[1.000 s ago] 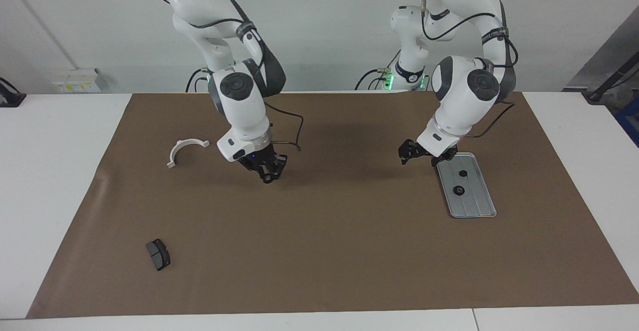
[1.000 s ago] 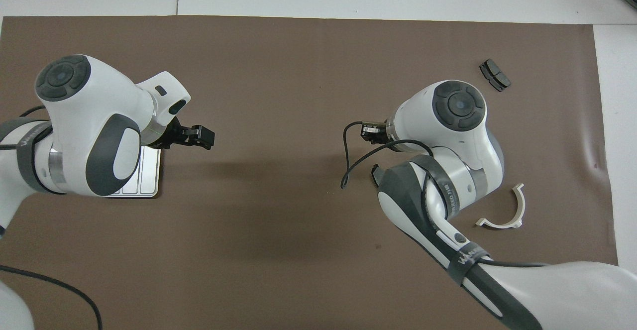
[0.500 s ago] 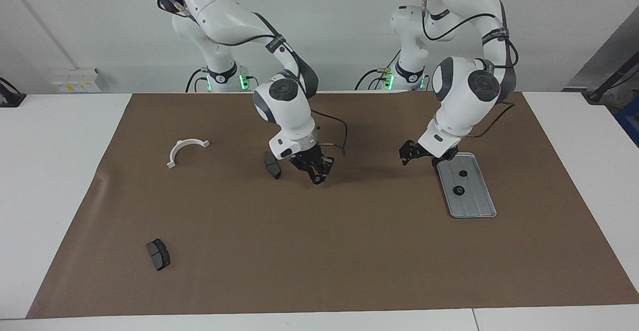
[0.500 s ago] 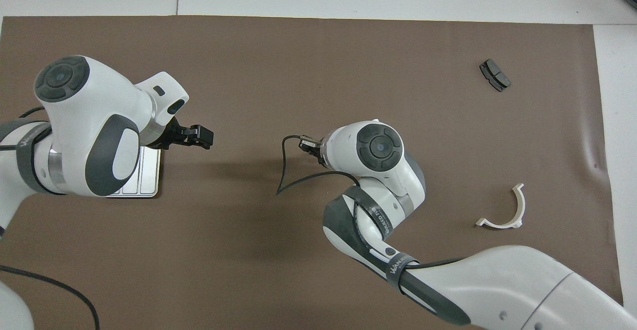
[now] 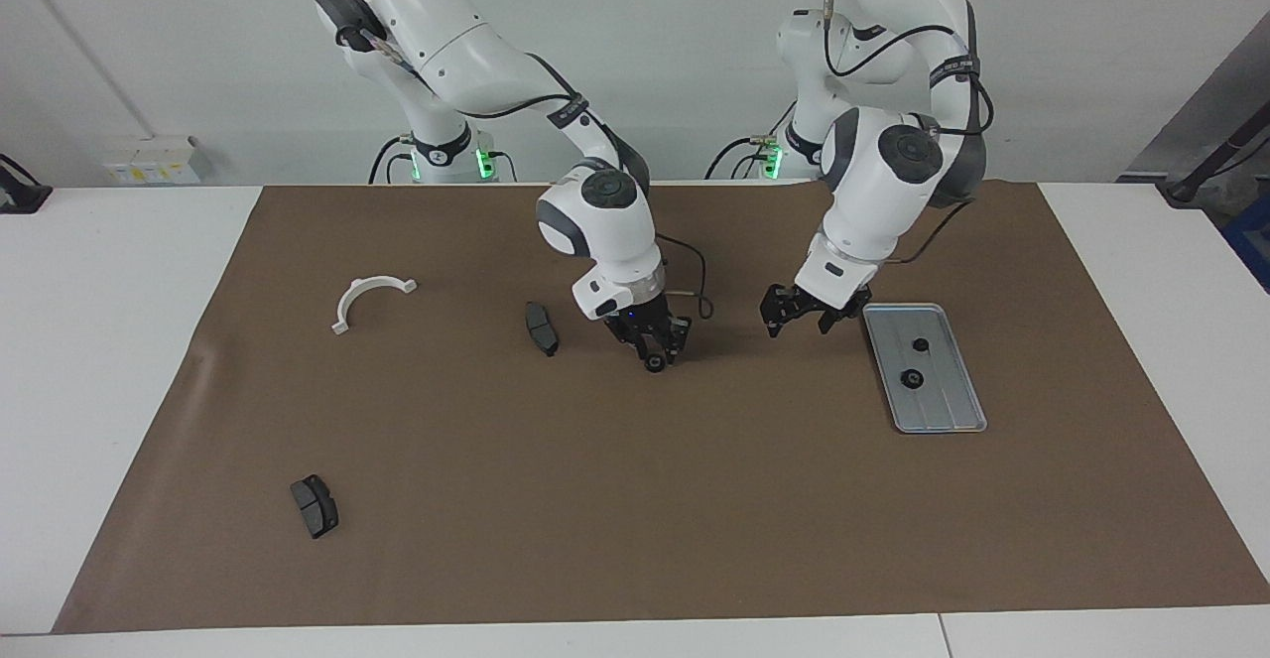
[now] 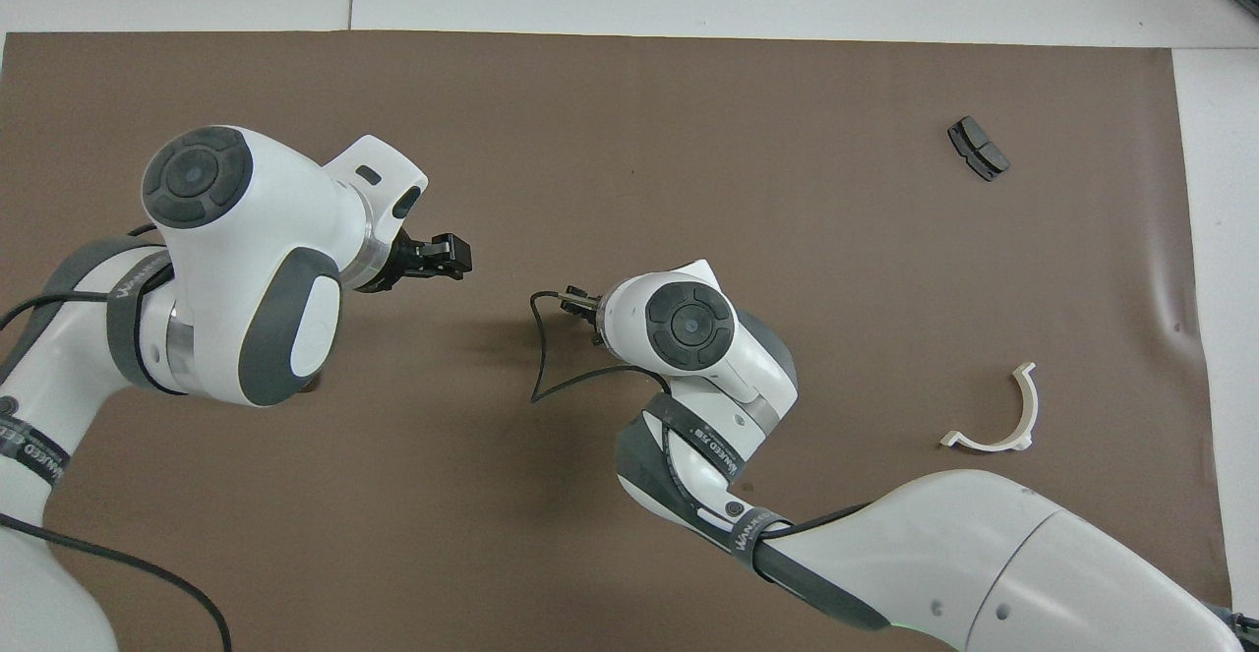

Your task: Pick bearing gear from pile to tray

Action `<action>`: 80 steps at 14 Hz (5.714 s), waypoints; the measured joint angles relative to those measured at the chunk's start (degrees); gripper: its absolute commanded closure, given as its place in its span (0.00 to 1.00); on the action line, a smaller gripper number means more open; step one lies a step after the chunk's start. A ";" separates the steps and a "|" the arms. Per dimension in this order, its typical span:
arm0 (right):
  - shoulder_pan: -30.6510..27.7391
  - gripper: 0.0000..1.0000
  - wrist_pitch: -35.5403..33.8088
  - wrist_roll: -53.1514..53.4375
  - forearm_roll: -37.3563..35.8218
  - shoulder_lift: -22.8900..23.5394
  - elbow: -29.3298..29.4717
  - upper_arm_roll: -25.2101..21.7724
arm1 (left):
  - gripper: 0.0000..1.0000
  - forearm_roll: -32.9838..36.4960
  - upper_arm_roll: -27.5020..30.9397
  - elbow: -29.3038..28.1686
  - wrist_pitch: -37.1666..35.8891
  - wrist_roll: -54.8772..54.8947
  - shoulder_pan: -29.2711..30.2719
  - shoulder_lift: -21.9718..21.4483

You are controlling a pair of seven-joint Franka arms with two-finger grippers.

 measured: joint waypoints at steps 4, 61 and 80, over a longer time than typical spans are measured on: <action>-2.01 0.00 -5.31 -0.50 -0.74 -2.37 2.06 -0.23 | 0.23 0.00 -0.14 7.90 -0.36 -11.16 -4.00 6.07; -2.94 0.00 -54.76 -62.60 19.03 -33.08 12.46 -37.85 | 1.00 2.61 1.69 8.44 -3.11 28.45 16.48 12.30; -2.78 0.00 -55.87 -62.60 18.74 -33.27 12.37 -37.70 | 0.00 2.60 1.18 13.86 -15.38 37.24 21.23 -1.54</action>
